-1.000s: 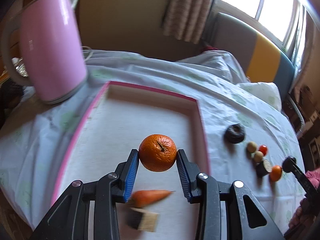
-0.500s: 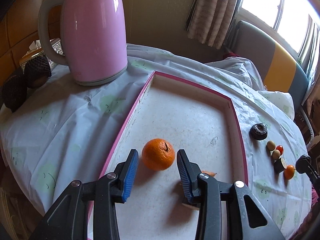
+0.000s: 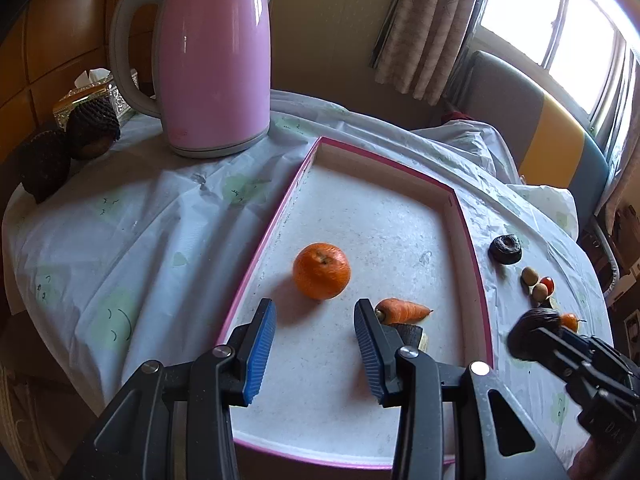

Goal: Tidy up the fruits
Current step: 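Carry the dark avocado into the tray with right gripper and release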

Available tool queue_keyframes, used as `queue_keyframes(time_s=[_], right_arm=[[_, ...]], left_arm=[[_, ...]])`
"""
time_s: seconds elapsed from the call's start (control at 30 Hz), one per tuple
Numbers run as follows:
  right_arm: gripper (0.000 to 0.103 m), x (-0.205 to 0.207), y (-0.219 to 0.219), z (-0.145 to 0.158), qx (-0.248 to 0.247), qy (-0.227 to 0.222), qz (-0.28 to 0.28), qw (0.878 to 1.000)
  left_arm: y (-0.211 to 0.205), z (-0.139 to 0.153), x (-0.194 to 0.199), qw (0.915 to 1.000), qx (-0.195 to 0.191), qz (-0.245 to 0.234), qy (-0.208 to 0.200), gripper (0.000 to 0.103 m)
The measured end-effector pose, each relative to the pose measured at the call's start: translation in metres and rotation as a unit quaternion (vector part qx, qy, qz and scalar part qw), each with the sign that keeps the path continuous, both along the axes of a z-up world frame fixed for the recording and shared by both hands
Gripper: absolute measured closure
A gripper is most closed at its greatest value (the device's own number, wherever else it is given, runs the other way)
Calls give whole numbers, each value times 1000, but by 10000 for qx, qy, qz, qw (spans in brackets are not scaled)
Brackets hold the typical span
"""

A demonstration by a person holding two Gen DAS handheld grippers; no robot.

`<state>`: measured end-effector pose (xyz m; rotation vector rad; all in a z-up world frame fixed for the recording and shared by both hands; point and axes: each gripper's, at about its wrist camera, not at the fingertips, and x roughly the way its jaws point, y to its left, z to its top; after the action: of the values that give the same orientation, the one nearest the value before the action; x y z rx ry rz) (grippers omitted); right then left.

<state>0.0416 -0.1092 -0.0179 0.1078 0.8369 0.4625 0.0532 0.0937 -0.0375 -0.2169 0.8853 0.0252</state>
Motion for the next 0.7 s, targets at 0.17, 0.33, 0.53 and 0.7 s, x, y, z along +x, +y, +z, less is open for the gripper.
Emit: queue_keyframes(time_s=[0.17, 0.33, 0.53, 0.7], right_arm=[[68, 3, 36, -12, -104, 242, 380, 9989], [67, 13, 51, -27, -244, 440, 483, 9976], [65, 16, 50, -35, -322, 484, 257, 9980], [65, 14, 43, -37, -284, 493, 110, 9983]], left_arm=[[8, -1, -7, 10000, -38, -4, -28, 62], [11, -4, -10, 10000, -25, 5, 13, 62], [6, -2, -13, 10000, -28, -63, -30, 62], [0, 1, -16, 9999, 20, -131, -87, 62]])
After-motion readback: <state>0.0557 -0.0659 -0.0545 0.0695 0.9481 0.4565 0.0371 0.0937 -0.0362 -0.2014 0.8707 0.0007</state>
